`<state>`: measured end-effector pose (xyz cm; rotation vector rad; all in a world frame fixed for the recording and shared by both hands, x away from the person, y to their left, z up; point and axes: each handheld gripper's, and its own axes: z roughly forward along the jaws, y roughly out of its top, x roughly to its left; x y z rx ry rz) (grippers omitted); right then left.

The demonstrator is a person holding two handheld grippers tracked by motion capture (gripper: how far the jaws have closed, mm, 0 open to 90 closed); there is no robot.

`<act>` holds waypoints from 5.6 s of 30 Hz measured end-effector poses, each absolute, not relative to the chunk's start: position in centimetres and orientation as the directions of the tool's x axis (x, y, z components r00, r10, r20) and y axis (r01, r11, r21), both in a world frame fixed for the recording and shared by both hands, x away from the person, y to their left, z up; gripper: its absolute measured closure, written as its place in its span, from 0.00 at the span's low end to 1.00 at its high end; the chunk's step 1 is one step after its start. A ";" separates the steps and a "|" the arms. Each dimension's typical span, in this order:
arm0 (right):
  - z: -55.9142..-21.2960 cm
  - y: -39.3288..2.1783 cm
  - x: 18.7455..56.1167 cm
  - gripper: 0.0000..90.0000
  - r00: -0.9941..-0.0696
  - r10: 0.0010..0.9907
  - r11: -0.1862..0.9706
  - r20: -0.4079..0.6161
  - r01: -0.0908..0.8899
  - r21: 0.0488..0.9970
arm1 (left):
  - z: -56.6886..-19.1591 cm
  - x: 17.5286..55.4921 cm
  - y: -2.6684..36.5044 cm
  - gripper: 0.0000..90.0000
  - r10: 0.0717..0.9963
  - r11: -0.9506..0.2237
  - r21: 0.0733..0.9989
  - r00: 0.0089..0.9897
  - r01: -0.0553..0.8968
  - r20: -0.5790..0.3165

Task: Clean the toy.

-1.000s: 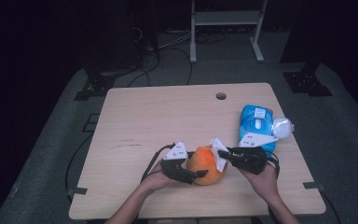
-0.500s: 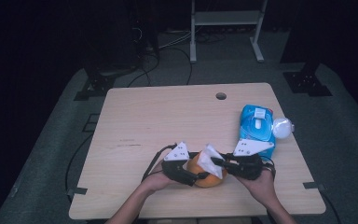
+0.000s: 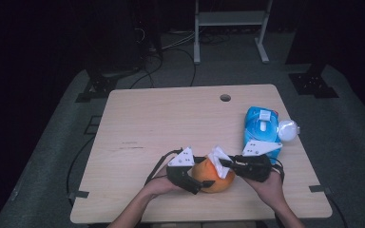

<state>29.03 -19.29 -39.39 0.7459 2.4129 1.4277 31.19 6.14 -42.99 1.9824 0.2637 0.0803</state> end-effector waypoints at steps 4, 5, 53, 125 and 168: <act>-39.1 -18.1 28.5 0.88 -0.865 0.502 0.415 0.027 0.268 0.869 | -43.1 30.8 5.9 0.19 0.206 -0.418 0.900 0.978 0.125 -0.041; -38.9 -18.0 28.4 0.88 -0.865 0.502 0.413 0.026 0.266 0.871 | -43.1 30.7 5.8 0.24 0.209 -0.417 0.901 0.977 0.118 -0.031; -40.1 -21.6 30.9 0.88 -0.817 0.553 0.375 0.162 0.418 0.827 | -43.4 31.3 7.1 0.35 0.256 -0.401 0.904 0.966 0.144 -0.040; -39.7 -20.8 30.7 0.88 -0.827 0.534 0.347 0.173 0.401 0.848 | -43.6 31.8 6.6 0.21 0.293 -0.341 0.915 0.949 0.216 -0.115; -43.6 -27.4 31.0 0.71 -0.717 0.667 0.415 0.204 0.584 0.697 | -42.0 30.6 6.9 0.20 0.358 -0.631 0.774 0.906 0.056 0.226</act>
